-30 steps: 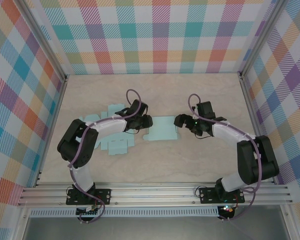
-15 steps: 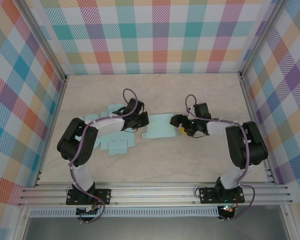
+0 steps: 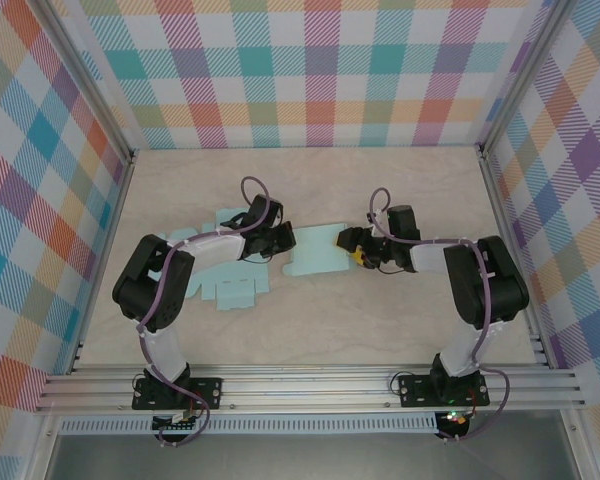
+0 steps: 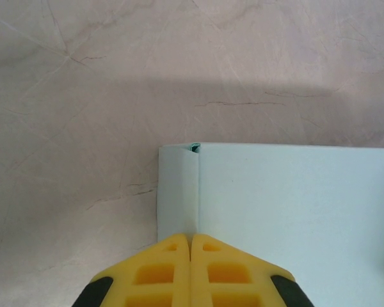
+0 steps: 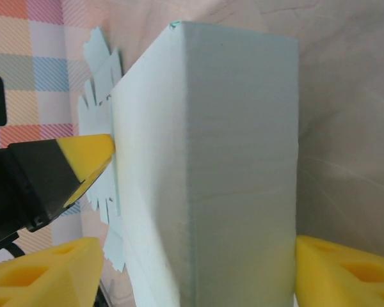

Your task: Fold the paper box

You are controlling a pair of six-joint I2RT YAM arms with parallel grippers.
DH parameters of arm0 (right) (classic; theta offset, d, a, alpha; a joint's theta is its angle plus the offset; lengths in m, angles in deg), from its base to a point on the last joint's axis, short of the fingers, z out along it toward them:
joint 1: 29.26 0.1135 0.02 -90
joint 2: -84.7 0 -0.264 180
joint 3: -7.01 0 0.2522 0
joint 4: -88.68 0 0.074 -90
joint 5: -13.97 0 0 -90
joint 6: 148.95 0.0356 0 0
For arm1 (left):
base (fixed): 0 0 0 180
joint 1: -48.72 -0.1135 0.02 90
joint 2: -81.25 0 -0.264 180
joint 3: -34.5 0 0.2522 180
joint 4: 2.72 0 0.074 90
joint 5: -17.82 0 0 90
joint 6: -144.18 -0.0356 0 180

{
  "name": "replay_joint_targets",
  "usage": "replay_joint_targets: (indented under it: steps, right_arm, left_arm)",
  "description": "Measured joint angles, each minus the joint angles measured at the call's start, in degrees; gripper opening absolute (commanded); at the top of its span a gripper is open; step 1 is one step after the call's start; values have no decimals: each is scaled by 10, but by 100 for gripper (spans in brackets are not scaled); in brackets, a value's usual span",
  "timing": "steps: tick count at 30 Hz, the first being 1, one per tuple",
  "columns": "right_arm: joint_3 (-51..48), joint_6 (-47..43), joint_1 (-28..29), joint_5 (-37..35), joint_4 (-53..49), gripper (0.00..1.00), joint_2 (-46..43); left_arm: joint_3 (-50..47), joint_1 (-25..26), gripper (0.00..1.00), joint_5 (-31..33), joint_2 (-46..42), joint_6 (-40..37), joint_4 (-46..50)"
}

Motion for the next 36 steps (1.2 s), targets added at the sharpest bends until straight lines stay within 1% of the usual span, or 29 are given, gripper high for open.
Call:
replay_joint_targets:
  steps: [4,6,8,10,13,17,19,21,25,27,29,31,33,36]
  right_arm:
    - [-1,19,0,16,30,59,13]
    - [-4,27,0,24,41,57,14]
    - [-6,32,0,30,50,52,14]
    - [-9,35,0,35,58,51,14]
    - [-15,40,-1,40,61,49,11]
    - [-27,46,-1,33,54,43,-10]
    - [-31,47,-1,27,41,42,-28]
    - [-33,48,-2,23,27,42,-48]
    - [-33,52,-3,18,-13,42,-87]
    - [-32,53,-6,18,-41,43,-108]
    - [-31,56,-10,19,-78,42,-128]
    - [-28,57,-18,24,-118,41,-146]
    - [-26,60,-32,35,-152,40,-161]
    - [-26,77,-55,58,-186,40,-174]
  left_arm:
    - [0,-2,0,0,0,0,0]
    - [0,-3,4,-3,0,0,0]
    - [-2,-4,8,-5,0,0,-1]
    - [-2,-4,12,-7,0,0,-2]
    - [-3,-6,24,-12,0,2,-3]
    - [-11,-6,39,-23,-3,2,-6]
    - [-20,-6,49,-27,-17,-1,-7]
    - [-33,-6,58,-28,-43,-5,-9]
    - [-60,-6,71,-27,-123,-24,-24]
    - [-76,-6,77,-27,-166,-42,-47]
    - [-100,-4,79,-25,-203,-67,-76]
    - [-143,5,81,-15,-243,-107,-124]
    - [-203,21,83,1,-284,-161,-180]
    - [-285,66,85,21,-337,-262,-246]
